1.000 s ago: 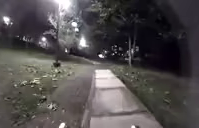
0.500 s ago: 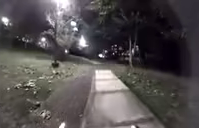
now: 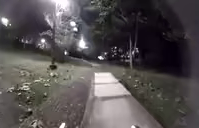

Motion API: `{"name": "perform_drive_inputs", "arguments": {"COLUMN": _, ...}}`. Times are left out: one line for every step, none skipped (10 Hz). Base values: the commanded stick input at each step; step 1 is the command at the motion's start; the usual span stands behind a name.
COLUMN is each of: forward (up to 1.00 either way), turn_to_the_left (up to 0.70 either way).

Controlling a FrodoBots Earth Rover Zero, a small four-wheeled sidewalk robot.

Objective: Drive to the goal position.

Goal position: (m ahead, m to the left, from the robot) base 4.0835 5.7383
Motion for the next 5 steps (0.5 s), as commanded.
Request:
{"name": "perform_drive_inputs", "arguments": {"forward": 0.45, "turn_to_the_left": 0.17}}
{"name": "perform_drive_inputs", "arguments": {"forward": 0.45, "turn_to_the_left": 0.26}}
{"name": "perform_drive_inputs", "arguments": {"forward": 0.45, "turn_to_the_left": 0.27}}
{"name": "perform_drive_inputs", "arguments": {"forward": 0.45, "turn_to_the_left": 0.27}}
{"name": "perform_drive_inputs", "arguments": {"forward": 0.45, "turn_to_the_left": 0.27}}
